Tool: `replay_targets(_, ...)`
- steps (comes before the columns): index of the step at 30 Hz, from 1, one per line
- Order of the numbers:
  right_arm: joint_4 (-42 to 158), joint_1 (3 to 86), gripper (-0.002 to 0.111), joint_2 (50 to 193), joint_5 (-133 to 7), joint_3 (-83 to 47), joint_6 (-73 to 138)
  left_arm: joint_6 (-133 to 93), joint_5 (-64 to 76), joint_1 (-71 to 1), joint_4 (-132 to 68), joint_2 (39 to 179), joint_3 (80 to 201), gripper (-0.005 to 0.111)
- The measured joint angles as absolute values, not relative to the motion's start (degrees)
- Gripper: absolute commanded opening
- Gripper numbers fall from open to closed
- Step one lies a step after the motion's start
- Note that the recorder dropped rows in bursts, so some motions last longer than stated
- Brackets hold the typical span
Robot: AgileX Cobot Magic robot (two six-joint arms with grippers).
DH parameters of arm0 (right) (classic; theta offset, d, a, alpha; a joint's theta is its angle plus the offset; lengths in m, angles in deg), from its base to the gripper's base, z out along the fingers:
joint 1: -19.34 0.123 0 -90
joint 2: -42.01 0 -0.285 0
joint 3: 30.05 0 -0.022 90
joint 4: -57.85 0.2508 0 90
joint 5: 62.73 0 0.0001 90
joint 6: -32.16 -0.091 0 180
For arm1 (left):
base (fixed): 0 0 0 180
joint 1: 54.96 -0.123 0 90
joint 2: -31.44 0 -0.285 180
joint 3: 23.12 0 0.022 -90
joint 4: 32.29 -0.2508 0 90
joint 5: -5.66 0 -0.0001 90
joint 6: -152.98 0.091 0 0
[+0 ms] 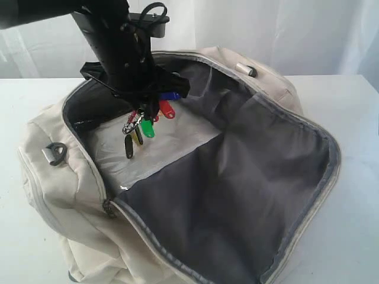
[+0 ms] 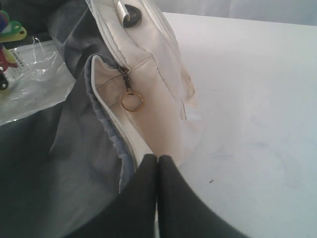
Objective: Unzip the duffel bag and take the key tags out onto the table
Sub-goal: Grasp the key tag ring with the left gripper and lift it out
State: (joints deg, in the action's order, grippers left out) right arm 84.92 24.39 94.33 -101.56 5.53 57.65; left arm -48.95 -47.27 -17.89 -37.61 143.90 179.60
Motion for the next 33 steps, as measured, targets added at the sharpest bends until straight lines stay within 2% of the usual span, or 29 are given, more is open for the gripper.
replay_targets(17,84.92,24.39,0.0,94.33,-101.56,5.53,57.65,-35.47,-49.91,-17.89,-36.36,134.57,180.12,0.0)
replay_targets(33,84.92,24.39,0.0,94.33,-101.68,5.53,57.65,-32.97,-53.1,-17.89,-39.08,128.17,180.12,0.0)
